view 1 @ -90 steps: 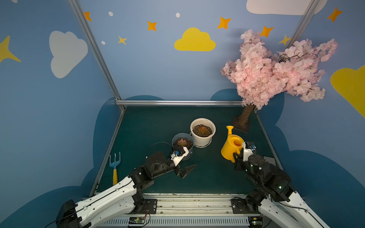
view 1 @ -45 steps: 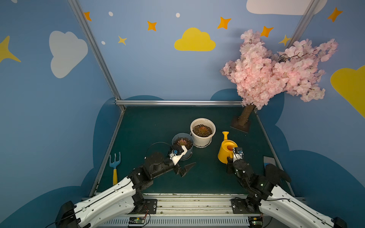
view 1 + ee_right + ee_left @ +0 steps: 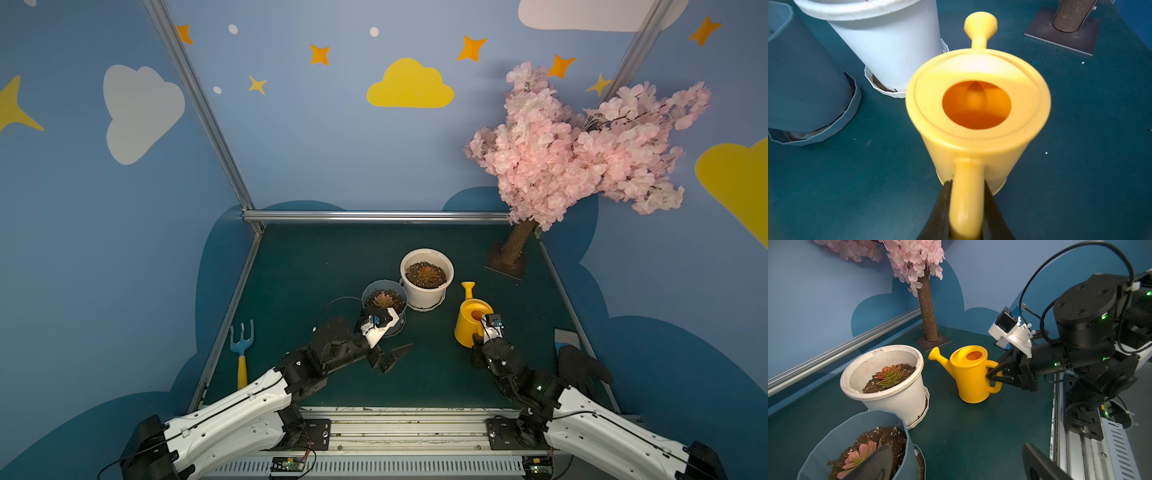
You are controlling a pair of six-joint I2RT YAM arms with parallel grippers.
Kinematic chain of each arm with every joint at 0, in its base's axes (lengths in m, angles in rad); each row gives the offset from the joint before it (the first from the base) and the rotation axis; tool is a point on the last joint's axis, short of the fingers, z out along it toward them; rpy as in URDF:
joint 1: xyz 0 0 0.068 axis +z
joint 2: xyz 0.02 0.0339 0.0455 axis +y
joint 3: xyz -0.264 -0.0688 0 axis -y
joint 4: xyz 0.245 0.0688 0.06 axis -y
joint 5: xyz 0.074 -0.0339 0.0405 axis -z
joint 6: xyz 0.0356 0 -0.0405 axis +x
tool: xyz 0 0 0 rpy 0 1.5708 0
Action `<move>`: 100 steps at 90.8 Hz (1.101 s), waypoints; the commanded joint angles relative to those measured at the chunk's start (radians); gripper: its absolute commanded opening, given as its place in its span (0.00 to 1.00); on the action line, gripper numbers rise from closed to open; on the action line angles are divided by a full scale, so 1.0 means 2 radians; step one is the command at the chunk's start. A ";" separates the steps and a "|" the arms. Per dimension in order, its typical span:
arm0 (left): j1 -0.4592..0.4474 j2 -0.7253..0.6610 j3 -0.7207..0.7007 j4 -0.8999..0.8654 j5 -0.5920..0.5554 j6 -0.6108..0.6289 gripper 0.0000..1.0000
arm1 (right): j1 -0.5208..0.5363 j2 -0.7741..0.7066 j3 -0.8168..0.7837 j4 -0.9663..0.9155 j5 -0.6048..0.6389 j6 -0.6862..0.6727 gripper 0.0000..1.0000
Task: Water the succulent around the soil edge
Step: Place the watering can at the center of the board, then reset both arms
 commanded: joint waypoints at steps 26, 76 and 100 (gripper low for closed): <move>-0.001 -0.009 0.007 -0.010 -0.003 0.008 1.00 | 0.002 -0.018 -0.002 -0.005 0.010 0.040 0.51; 0.000 0.006 0.036 -0.035 -0.039 -0.005 1.00 | 0.003 -0.134 0.103 -0.187 0.020 0.060 0.95; 0.098 0.019 0.062 -0.039 -0.035 -0.037 1.00 | -0.012 -0.086 0.190 -0.149 0.098 -0.062 0.95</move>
